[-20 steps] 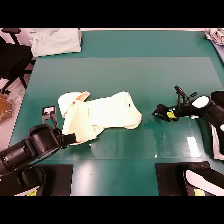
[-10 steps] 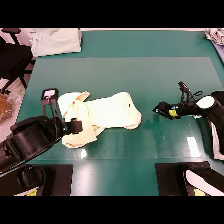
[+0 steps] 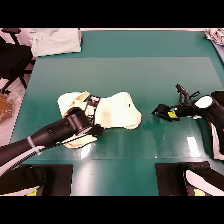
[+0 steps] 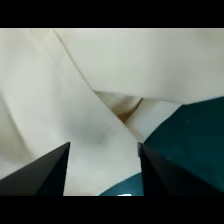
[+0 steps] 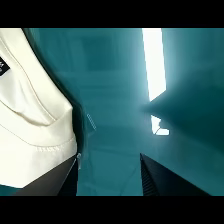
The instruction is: Fold the shirts.
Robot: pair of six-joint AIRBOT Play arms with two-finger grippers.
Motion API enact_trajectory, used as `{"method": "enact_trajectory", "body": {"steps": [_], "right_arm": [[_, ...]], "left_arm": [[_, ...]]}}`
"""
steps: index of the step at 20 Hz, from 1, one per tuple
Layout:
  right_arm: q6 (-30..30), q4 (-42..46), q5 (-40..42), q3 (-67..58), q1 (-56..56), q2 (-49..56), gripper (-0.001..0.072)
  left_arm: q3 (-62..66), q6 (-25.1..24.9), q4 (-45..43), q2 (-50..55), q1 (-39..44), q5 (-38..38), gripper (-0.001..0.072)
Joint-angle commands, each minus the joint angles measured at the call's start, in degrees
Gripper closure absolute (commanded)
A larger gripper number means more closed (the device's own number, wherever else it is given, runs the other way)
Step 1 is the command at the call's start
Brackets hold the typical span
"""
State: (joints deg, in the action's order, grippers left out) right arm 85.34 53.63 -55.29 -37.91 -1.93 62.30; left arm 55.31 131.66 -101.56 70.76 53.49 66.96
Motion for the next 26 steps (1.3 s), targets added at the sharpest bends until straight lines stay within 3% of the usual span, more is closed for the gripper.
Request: {"method": "enact_trajectory", "body": {"steps": [1,2,3,7,16,17,18,20,21,22,23,25,26], "right_arm": [[-0.4,0.0,-1.5,0.0,0.0,0.1,0.0268],[-0.4,0.0,-1.5,0.0,0.0,0.1,0.0268],[-0.4,0.0,-1.5,0.0,0.0,0.1,0.0268],[-1.1,0.1,-1.8,0.0,0.0,0.1,0.0268],[-1.9,0.1,-3.2,0.0,0.0,0.1,0.0268],[-1.9,0.1,-3.4,0.0,0.0,0.1,0.0268],[-1.9,0.1,-3.5,0.0,0.0,0.1,0.0268],[-1.9,0.1,-3.4,0.0,0.0,0.1,0.0268],[-1.9,0.1,-3.4,0.0,0.0,0.1,0.0268],[-1.9,0.1,-3.4,0.0,0.0,0.1,0.0268],[-2.0,0.1,-3.4,0.0,0.0,0.1,0.0268],[-2.4,0.1,-3.5,0.0,0.0,0.1,0.0269],[-2.5,0.1,-3.6,0.0,0.0,0.1,0.0268]], "left_arm": [[2.4,-4.8,3.2,4.4,-0.6,2.1,0.0203],[2.4,-4.9,3.6,4.5,-0.6,2.3,0.0021],[2.4,-5.2,4.7,4.5,-0.6,2.0,-0.0011],[2.4,-5.2,6.9,4.5,-0.4,-1.7,-0.0011],[2.2,-4.6,8.2,8.9,-0.2,5.0,0.0002],[2.2,-4.7,8.1,9.1,-0.3,6.0,0.0144],[2.3,-4.7,7.9,9.0,-0.3,6.9,0.0216],[2.3,-5.4,7.6,8.9,-0.3,9.2,0.0240],[2.3,-5.7,7.5,8.9,-0.3,10.2,0.0296],[2.3,-5.9,7.5,8.9,-0.3,10.6,0.0496],[2.3,-6.2,7.5,8.9,-0.3,10.6,0.0534],[2.5,-6.1,7.5,8.9,-0.3,10.6,0.0537],[3.0,-6.2,7.5,8.9,-0.3,10.8,0.0655]]}}
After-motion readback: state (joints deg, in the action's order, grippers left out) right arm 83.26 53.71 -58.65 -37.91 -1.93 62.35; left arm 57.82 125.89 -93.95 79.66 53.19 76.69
